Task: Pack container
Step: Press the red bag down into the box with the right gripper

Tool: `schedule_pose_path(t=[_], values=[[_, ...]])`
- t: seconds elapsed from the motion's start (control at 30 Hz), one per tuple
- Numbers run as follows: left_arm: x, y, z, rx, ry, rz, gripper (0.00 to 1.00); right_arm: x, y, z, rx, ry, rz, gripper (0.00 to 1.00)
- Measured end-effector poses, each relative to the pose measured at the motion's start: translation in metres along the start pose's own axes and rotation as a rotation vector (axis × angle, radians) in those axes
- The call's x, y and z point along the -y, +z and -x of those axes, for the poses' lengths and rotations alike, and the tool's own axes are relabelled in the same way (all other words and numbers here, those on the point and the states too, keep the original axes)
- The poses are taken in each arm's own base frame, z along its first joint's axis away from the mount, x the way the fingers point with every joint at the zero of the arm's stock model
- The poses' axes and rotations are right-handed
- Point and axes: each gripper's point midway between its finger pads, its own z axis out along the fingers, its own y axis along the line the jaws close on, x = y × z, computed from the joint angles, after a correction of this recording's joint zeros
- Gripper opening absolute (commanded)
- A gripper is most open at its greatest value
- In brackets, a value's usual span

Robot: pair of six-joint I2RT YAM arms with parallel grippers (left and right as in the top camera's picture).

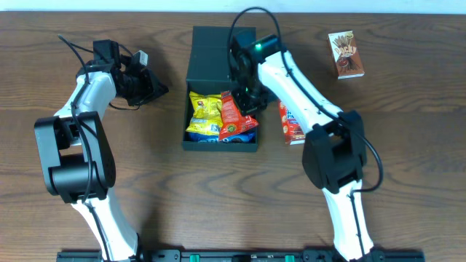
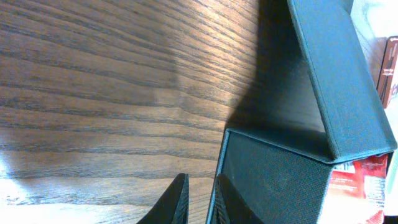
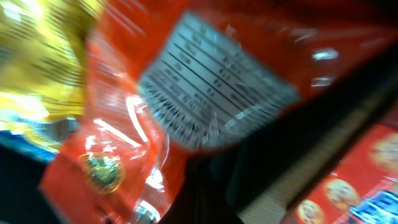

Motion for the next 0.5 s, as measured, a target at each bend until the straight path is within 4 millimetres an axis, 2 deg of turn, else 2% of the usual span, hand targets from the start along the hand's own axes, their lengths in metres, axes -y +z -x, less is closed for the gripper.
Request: schedule_pose_path(t=[0.1, 0.3, 0.4, 0.5], values=[[0.0, 0.0, 0.0, 0.0, 0.0, 0.0, 0.16, -0.001, 0.01, -0.003, -0.026, -0.004, -0.006, 0.01], [0.0, 0.0, 0.0, 0.0, 0.0, 0.0, 0.16, -0.003, 0.014, -0.003, -0.027, -0.006, -0.01, 0.01], [0.0, 0.0, 0.0, 0.0, 0.0, 0.0, 0.16, -0.003, 0.011, -0.003, -0.028, -0.005, -0.01, 0.01], [0.0, 0.0, 0.0, 0.0, 0.001, 0.0, 0.16, -0.005, -0.003, 0.004, 0.005, -0.008, -0.007, 0.01]])
